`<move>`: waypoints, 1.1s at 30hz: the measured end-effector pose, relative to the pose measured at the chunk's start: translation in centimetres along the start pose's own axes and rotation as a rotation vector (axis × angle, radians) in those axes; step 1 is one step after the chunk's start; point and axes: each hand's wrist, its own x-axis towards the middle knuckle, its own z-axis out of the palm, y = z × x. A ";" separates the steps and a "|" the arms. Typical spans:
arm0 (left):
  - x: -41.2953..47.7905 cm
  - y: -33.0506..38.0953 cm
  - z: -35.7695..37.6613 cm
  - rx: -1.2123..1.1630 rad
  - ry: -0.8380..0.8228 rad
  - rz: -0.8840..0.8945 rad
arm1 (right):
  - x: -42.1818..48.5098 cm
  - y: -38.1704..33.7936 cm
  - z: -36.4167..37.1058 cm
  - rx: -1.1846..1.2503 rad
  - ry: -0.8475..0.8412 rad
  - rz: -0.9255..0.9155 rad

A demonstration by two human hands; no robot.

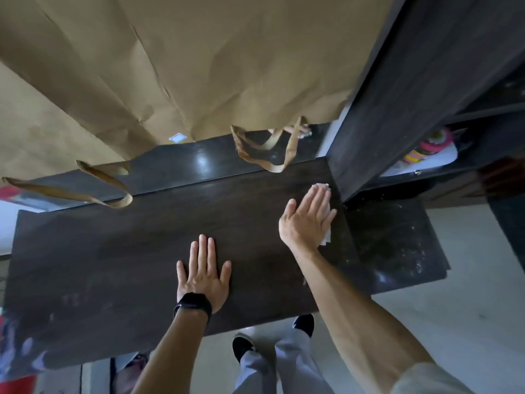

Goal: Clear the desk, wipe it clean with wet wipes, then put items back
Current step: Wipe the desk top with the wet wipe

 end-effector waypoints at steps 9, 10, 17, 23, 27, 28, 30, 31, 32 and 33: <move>-0.2 0.6 -0.5 -0.017 -0.030 -0.039 | -6.8 4.1 -1.3 0.154 0.003 0.346; -0.2 0.6 -0.6 -0.016 -0.035 -0.041 | -8.3 5.2 -1.1 0.138 0.016 0.354; -0.1 0.4 -0.7 -0.025 -0.075 -0.028 | -7.7 5.4 -0.8 0.089 0.022 0.323; 0.1 0.0 -0.6 -0.024 -0.079 0.002 | -3.9 1.5 0.2 -0.076 -0.116 -0.330; 0.1 0.0 -0.7 -0.035 -0.081 0.017 | -5.1 3.8 -0.5 -0.084 -0.117 -0.172; 0.1 -0.1 -0.8 -0.043 -0.084 0.020 | -5.7 4.4 -0.6 -0.089 -0.092 -0.108; 0.1 -0.3 -0.7 -0.057 -0.083 0.032 | -7.4 4.6 -0.5 -0.087 -0.026 -0.015; 0.1 -0.3 -0.7 -0.058 -0.080 0.035 | -8.3 4.0 -0.3 -0.082 -0.006 -0.012; 0.1 -0.4 -0.7 -0.059 -0.082 0.036 | -9.2 3.0 0.2 -0.072 -0.012 -0.050; 0.1 -0.4 -0.8 -0.063 -0.086 0.039 | -10.4 1.7 0.7 -0.062 -0.042 -0.130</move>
